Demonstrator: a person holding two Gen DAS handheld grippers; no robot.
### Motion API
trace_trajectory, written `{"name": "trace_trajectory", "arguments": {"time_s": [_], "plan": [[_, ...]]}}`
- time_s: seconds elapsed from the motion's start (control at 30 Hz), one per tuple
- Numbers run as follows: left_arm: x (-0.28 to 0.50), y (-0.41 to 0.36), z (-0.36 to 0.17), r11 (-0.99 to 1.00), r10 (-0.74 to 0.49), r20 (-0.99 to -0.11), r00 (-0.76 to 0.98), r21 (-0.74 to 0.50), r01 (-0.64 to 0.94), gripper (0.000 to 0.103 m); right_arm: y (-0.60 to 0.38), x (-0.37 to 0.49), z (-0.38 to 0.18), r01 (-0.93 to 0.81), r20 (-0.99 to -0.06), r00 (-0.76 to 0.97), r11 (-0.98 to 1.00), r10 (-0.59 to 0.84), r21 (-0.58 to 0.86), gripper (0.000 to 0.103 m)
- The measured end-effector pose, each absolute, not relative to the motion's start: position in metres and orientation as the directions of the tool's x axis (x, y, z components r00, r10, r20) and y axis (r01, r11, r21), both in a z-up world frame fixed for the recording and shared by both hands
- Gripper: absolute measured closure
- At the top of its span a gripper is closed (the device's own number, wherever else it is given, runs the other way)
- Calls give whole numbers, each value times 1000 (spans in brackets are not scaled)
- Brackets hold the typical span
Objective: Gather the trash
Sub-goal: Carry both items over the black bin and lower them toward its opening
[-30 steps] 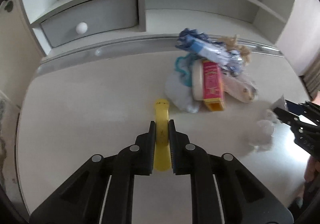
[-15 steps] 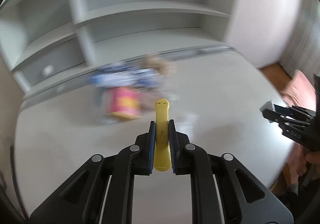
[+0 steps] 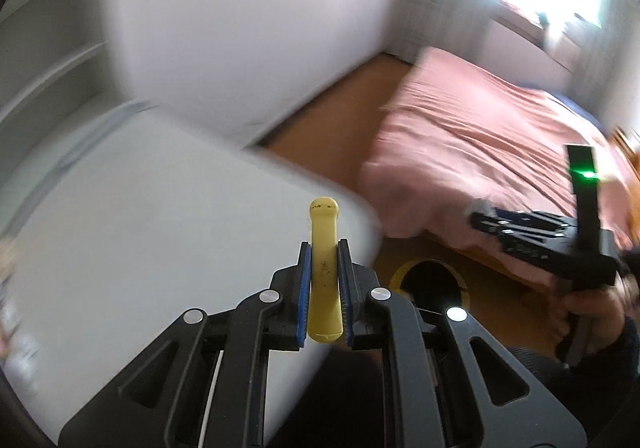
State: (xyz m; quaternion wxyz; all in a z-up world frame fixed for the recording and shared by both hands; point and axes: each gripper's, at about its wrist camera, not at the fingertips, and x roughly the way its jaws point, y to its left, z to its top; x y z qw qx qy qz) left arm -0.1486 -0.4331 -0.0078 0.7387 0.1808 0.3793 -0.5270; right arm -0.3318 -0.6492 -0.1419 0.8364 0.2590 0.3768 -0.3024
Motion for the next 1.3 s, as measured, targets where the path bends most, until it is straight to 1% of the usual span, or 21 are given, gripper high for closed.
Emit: {"name": "trace_trajectory", "arguments": {"time_s": [0.13,0.27,0.4,0.53,0.63,0.77,0.93,0.97,1.0,1.03,1.07,1.1,1.13,1.17,1.3], "plan": [[-209,-503,-30,216,-644,-765,21,-156,964,91,-687,-393,-174,798,-831,451,565,-327,210,72],[-261,-559,-70,90,-596,-799,-80,-165,982,91,-707,-440,-217,854,-876,383,475,-294,213,72],[-288,-596,-121,24,-532,-835,-141,-181,983,91,-721,-458,-257,871,-903,358,433,-236,232,72],[-305,-627,-170,2,-465,-868,-175,-199,980,91,-731,-462,-290,877,-923,340,416,-179,243,72],[-315,-644,-197,9,-422,-886,-191,-215,977,91,-738,-463,-302,878,-926,342,404,-159,255,72],[-322,-653,-218,3,-394,-898,-195,-214,977,91,-745,-464,-311,881,-928,342,393,-145,264,72],[-328,-658,-225,-1,-390,-895,-216,-235,972,91,-748,-461,-309,884,-926,345,385,-156,264,72],[-328,-659,-224,-2,-392,-893,-220,-238,971,91,-747,-463,-306,887,-924,343,382,-166,261,69],[-329,-660,-225,-4,-393,-892,-223,-240,971,89,-748,-464,-306,890,-924,341,377,-174,257,65],[-330,-661,-225,-7,-394,-891,-224,-241,970,79,-748,-466,-305,892,-923,340,373,-181,255,62],[-331,-662,-224,-8,-394,-892,-223,-239,971,69,-751,-467,-304,894,-921,340,368,-189,255,58],[-331,-663,-224,-7,-397,-892,-217,-234,972,46,-752,-468,-302,896,-919,341,365,-196,255,52],[-331,-663,-222,-2,-409,-889,-207,-225,974,38,-752,-469,-300,897,-917,343,362,-204,255,49],[-331,-662,-220,1,-420,-885,-201,-222,975,38,-752,-470,-298,897,-914,346,361,-213,255,48],[-331,-661,-216,-2,-419,-886,-199,-218,976,37,-753,-471,-295,897,-909,351,359,-225,258,47]]}}
